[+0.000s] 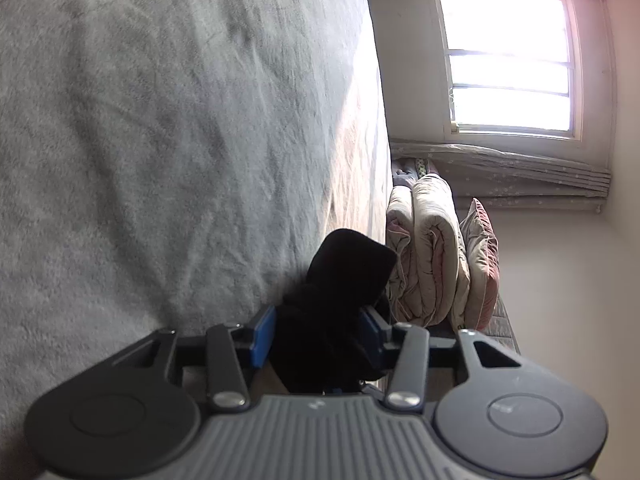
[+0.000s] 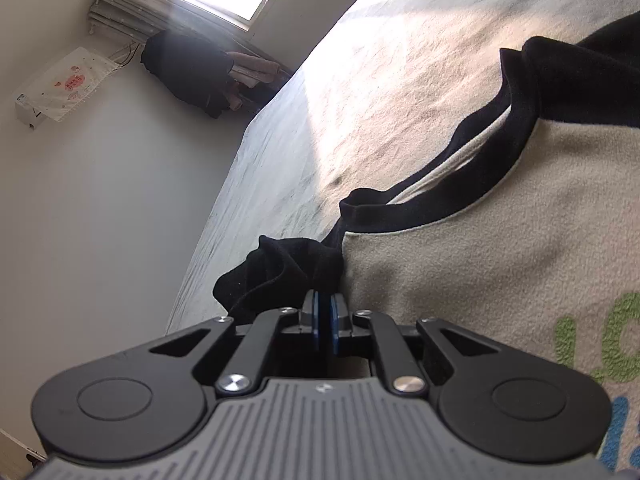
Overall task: Fold clothes
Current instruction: 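Grasp the black sleeve cuff with both grippers and lift it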
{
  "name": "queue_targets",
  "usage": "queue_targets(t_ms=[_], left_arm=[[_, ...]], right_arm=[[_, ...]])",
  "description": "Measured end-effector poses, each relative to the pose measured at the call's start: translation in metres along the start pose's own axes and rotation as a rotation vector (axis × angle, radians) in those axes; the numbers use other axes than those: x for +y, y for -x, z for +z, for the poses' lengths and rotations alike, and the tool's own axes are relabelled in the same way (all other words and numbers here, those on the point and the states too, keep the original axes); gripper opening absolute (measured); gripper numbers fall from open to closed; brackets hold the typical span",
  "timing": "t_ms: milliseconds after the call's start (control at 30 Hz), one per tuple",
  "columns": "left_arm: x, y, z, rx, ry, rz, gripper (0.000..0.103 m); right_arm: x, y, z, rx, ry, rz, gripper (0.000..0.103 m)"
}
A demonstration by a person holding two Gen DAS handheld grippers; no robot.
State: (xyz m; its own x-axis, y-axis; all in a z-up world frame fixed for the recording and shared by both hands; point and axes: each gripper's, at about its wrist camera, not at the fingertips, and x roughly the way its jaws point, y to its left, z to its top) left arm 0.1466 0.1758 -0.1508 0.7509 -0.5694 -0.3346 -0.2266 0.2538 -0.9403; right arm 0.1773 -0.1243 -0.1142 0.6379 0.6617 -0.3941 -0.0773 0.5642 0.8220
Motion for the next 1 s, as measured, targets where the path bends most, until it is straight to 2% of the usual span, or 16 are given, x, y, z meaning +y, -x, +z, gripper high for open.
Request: queue_targets(t_ms=[67,100,200,300,367,433,500,600,1000], left_arm=[[0.0,-0.005,-0.004,-0.006,0.001,0.009,0.035],[-0.002,-0.006,-0.004,-0.009,-0.007,0.019,0.028],[-0.009,-0.006,-0.005,-0.034,-0.049,0.052,0.016],[-0.023,0.0,-0.005,-0.08,-0.121,0.097,0.011],[-0.034,0.006,-0.004,-0.112,-0.181,0.134,0.01],[-0.045,0.012,-0.001,-0.141,-0.229,0.163,0.009],[-0.056,0.018,0.003,-0.175,-0.292,0.204,0.009],[-0.066,0.032,0.012,-0.243,-0.368,0.258,0.009],[-0.102,0.068,0.066,-0.518,-0.702,0.527,0.009]], right_arm=[[-0.004,-0.003,0.004,0.011,-0.002,0.016,0.01],[-0.004,-0.004,0.005,0.015,-0.001,0.021,0.01],[-0.002,-0.003,0.005,0.024,0.009,0.028,0.012],[-0.002,-0.003,0.006,0.033,0.012,0.04,0.015],[-0.004,-0.002,0.009,0.04,-0.01,0.064,0.017],[-0.005,-0.002,0.011,0.046,-0.031,0.091,0.027],[-0.002,-0.001,0.011,0.049,-0.022,0.118,0.045],[0.005,0.0,0.011,0.053,0.013,0.14,0.057],[0.01,-0.01,0.012,0.067,0.052,0.15,0.058]])
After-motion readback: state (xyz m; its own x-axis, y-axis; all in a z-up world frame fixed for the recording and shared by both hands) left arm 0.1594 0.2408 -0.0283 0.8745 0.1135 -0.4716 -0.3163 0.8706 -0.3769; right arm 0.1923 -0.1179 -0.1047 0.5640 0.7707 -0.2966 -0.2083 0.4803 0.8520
